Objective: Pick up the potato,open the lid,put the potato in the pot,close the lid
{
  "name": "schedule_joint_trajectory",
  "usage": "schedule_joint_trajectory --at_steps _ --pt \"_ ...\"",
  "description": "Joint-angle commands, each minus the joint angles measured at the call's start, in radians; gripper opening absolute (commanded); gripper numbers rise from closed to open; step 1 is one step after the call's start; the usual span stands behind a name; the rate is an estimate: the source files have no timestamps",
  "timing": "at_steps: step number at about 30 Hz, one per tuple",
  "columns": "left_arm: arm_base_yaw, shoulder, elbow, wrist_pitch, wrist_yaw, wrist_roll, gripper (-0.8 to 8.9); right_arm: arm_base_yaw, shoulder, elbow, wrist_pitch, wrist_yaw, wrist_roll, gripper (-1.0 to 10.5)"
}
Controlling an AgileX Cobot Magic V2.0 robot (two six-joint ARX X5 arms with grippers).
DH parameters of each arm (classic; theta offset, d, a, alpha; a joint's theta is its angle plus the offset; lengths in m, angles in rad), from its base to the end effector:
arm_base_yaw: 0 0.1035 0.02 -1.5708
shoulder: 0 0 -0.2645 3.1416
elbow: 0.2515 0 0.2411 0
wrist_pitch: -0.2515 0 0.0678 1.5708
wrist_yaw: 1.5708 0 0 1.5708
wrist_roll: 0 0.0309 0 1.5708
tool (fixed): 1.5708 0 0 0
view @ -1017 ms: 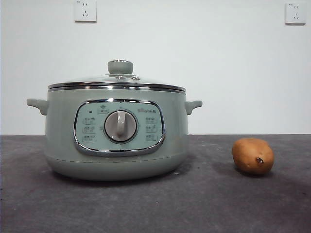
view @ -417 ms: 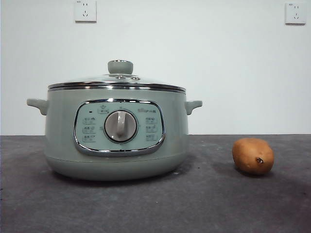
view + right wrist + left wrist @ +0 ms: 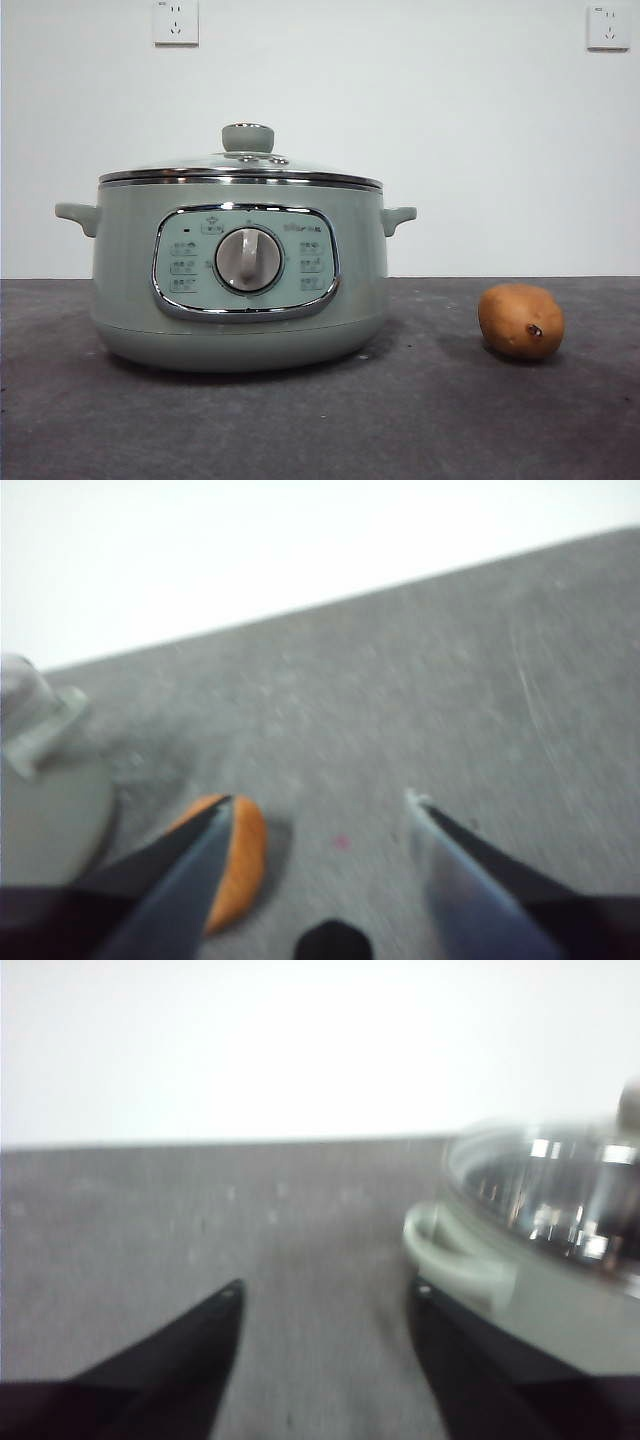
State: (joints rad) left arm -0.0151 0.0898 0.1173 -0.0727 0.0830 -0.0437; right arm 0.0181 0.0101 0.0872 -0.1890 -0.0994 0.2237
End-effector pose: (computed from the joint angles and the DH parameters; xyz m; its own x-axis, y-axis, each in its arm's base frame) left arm 0.0868 -0.0039 0.1892 0.9942 -0.0979 -0.0450 0.0958 0.9943 -0.0474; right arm 0.0816 0.0045 0.1730 0.9869 0.1171 -0.1111 -0.0889 0.9688 0.2313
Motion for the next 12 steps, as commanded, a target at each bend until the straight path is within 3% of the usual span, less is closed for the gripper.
schedule_joint_trajectory --at_steps 1,4,8,12 --pt "0.001 0.027 0.045 0.008 0.003 -0.016 3.63 0.001 0.001 0.042 0.006 -0.01 0.02 5.5" --pt "0.001 0.08 0.107 0.006 0.003 -0.034 4.87 0.001 0.01 0.093 -0.001 -0.039 0.02 5.8" --pt "0.001 0.178 0.203 -0.014 0.003 -0.035 5.1 0.001 0.055 0.174 -0.037 -0.063 0.02 5.8" --pt "0.001 0.3 0.326 -0.097 0.022 -0.035 5.97 0.001 0.137 0.277 -0.142 -0.097 0.042 5.8"
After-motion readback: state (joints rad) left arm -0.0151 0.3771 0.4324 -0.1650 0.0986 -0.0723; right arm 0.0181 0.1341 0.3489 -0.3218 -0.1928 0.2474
